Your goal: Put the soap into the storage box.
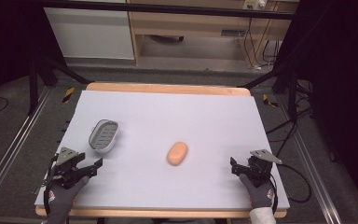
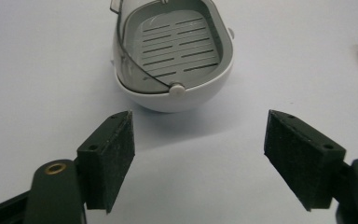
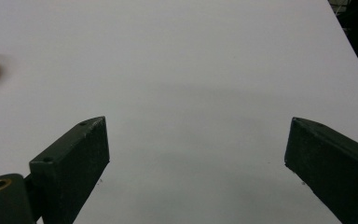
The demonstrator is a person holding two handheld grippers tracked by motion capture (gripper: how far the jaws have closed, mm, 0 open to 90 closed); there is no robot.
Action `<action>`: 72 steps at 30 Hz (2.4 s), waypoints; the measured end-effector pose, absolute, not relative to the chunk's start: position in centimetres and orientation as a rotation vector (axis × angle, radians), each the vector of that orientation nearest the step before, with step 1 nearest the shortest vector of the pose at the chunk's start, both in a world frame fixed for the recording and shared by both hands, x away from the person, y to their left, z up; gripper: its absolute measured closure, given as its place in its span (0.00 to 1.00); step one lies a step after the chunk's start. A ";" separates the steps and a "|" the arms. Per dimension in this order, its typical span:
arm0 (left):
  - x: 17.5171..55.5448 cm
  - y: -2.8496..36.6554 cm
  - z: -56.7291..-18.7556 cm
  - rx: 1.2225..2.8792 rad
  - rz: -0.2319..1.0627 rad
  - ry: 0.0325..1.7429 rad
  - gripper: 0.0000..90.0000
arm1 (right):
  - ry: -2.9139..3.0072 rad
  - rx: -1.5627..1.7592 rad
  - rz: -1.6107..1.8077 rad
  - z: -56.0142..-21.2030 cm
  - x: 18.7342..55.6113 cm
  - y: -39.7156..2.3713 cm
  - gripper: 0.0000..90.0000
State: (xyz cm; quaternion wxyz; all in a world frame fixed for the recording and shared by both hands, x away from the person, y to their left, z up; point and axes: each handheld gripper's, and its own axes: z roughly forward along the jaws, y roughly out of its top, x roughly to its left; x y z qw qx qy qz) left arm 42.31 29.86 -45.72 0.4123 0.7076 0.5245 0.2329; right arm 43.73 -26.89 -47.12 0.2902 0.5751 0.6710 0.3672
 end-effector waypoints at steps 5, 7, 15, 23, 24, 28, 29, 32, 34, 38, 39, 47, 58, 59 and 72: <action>42.2 29.4 -45.4 1.785 0.574 1.306 0.28 | 1.795 1.524 0.993 -47.0 43.4 -26.8 0.07; 42.2 29.3 -45.4 1.784 0.572 1.302 0.29 | 1.796 1.521 0.993 -47.0 43.4 -26.8 0.07; 42.0 28.3 -45.0 1.801 0.558 1.269 0.30 | 1.795 1.512 0.990 -46.9 43.3 -26.6 0.06; 42.1 27.5 -44.5 1.801 0.551 1.255 0.31 | 1.802 1.507 0.990 -47.0 43.3 -26.4 0.06; 42.1 27.4 -44.5 1.802 0.546 1.251 0.31 | 1.803 1.507 0.989 -47.0 43.3 -26.4 0.06; 42.1 27.0 -44.2 1.812 0.544 1.236 0.31 | 1.804 1.507 0.993 -46.9 43.3 -26.4 0.06; 42.1 26.9 -44.1 1.815 0.543 1.232 0.31 | 1.803 1.505 0.991 -46.9 43.3 -26.3 0.06; 42.1 26.7 -43.9 1.815 0.547 1.222 0.31 | 1.806 1.501 0.988 -46.9 43.3 -26.3 0.06; 42.2 26.5 -43.6 1.814 0.546 1.217 0.31 | 1.806 1.499 0.989 -46.9 43.3 -26.3 0.06; 42.3 26.3 -43.1 1.807 0.543 1.206 0.30 | 1.805 1.501 0.989 -46.9 43.3 -26.3 0.06; 42.4 26.2 -43.0 1.808 0.543 1.203 0.30 | 1.806 1.503 0.988 -46.9 43.3 -26.3 0.06; 42.8 25.2 -41.9 1.817 0.541 1.166 0.30 | 1.807 1.506 0.986 -46.9 43.3 -26.2 0.06; 43.6 23.0 -40.7 1.834 0.533 1.113 0.29 | 1.806 1.502 0.987 -46.9 43.4 -26.2 0.06; 43.7 22.8 -40.7 1.833 0.532 1.110 0.29 | 1.806 1.503 0.988 -46.9 43.4 -26.2 0.06; 44.8 19.9 -40.3 1.866 0.507 1.068 0.29 | 1.809 1.503 0.986 -46.8 43.4 -26.2 0.05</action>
